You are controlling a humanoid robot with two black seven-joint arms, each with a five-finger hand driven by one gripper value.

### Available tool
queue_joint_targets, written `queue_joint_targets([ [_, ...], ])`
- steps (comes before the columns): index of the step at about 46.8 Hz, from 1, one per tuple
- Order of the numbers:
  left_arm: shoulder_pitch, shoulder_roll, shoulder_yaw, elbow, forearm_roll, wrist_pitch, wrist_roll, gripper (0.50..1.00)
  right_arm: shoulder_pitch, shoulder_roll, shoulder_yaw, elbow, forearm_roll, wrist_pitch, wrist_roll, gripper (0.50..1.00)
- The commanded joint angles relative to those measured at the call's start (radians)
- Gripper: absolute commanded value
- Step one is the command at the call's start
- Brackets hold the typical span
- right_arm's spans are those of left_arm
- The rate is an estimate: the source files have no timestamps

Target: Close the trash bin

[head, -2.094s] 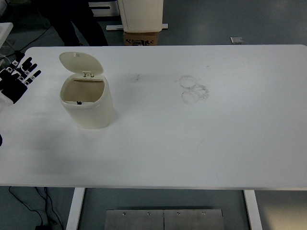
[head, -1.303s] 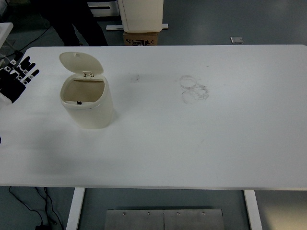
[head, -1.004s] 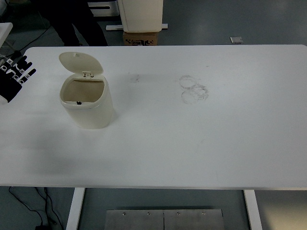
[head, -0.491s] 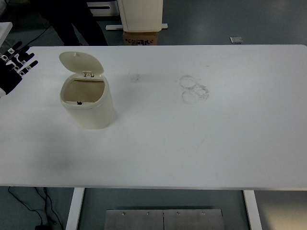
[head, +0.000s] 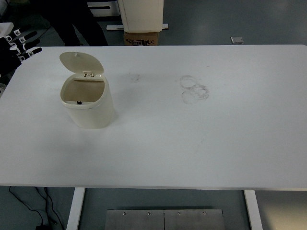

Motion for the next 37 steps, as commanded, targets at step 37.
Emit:
queue_joint_targets([
  [37,-0.427,0.011,0.403,-0.132,0.322,-0.075,0.004,1.0,0.0,0.0,0.0,0.0,0.0,0.0,0.0,0.991],
])
